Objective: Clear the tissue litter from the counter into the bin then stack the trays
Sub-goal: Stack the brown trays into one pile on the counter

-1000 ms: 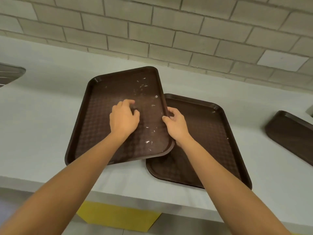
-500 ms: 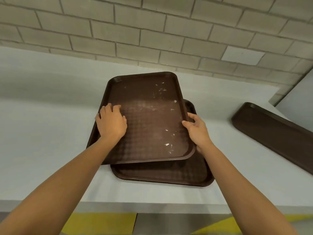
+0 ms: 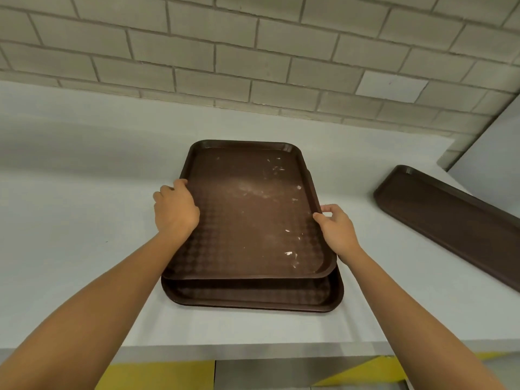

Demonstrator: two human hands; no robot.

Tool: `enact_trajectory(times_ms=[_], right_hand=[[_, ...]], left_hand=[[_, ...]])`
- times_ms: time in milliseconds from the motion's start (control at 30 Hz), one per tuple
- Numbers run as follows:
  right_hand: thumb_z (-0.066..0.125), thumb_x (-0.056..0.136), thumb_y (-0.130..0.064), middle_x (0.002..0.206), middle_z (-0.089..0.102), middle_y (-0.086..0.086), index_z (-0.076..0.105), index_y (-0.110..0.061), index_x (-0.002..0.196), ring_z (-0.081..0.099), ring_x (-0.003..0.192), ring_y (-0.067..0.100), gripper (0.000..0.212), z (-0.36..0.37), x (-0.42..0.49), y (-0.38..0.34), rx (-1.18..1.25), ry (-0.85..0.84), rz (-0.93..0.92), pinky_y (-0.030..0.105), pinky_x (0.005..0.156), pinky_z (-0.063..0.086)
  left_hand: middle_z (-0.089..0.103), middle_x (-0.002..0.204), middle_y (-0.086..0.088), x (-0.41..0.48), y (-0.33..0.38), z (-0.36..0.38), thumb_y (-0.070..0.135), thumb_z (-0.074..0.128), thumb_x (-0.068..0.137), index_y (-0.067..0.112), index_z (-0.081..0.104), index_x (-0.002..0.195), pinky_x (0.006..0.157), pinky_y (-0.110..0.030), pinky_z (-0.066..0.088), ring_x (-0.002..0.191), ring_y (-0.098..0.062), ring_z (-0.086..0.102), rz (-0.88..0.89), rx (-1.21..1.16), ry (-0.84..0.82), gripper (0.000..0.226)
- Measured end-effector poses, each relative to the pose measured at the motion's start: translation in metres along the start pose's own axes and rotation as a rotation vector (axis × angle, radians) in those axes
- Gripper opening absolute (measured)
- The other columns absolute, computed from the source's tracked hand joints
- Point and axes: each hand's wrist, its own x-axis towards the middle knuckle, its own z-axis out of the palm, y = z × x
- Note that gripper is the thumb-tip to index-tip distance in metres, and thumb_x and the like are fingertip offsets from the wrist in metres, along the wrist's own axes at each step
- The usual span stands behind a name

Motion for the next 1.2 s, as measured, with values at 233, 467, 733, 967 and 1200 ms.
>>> enact_trajectory(times_ms=[233, 467, 733, 967, 1200], right_hand=[[0.053, 0.088, -0.032, 0.071, 0.055, 0.001, 0.048, -0.014, 0.077, 0.048, 0.064, 0.015, 0.021, 0.001, 0.007, 0.007, -0.452, 0.136, -0.076, 0.022, 0.05, 0.03], [0.046, 0.092, -0.037, 0.072, 0.055, 0.002, 0.048, -0.014, 0.075, 0.05, 0.065, 0.019, 0.029, 0.003, 0.011, 0.013, -0.629, 0.152, -0.104, 0.026, 0.06, 0.037], [0.04, 0.094, -0.038, 0.072, 0.056, 0.003, 0.05, -0.013, 0.077, 0.052, 0.065, 0.019, 0.031, 0.003, 0.013, 0.02, -0.69, 0.173, -0.087, 0.026, 0.061, 0.04], [0.041, 0.095, -0.038, 0.078, 0.057, 0.003, 0.046, -0.015, 0.091, 0.053, 0.066, 0.018, 0.023, 0.007, 0.013, 0.026, -0.649, 0.18, -0.094, 0.028, 0.06, 0.042], [0.042, 0.096, -0.039, 0.101, 0.066, 0.007, 0.044, -0.019, 0.125, 0.055, 0.072, 0.019, 0.034, 0.01, 0.012, 0.027, -0.623, 0.203, -0.107, 0.028, 0.065, 0.044]], left_hand=[[0.043, 0.132, -0.02, -0.002, 0.001, 0.004, 0.005, 0.056, 0.087, 0.007, 0.037, 0.136, 0.098, -0.044, 0.043, 0.123, -0.034, 0.04, 0.011, 0.001, -0.007, 0.053], [0.044, 0.128, -0.018, -0.004, 0.001, 0.004, 0.012, 0.057, 0.088, 0.004, 0.048, 0.124, 0.093, -0.039, 0.046, 0.117, -0.032, 0.045, 0.012, 0.072, -0.014, 0.038], [0.042, 0.126, -0.017, -0.01, 0.002, 0.007, 0.01, 0.058, 0.087, 0.004, 0.049, 0.122, 0.092, -0.036, 0.048, 0.111, -0.031, 0.049, -0.013, -0.005, -0.065, 0.036], [0.043, 0.124, -0.018, -0.014, -0.001, 0.011, 0.01, 0.058, 0.087, 0.003, 0.048, 0.123, 0.094, -0.038, 0.045, 0.114, -0.032, 0.045, -0.009, 0.002, -0.045, 0.039], [0.043, 0.124, -0.018, -0.017, -0.003, 0.014, 0.011, 0.06, 0.086, 0.005, 0.044, 0.126, 0.09, -0.037, 0.05, 0.102, -0.031, 0.055, 0.031, 0.018, -0.073, 0.043]])
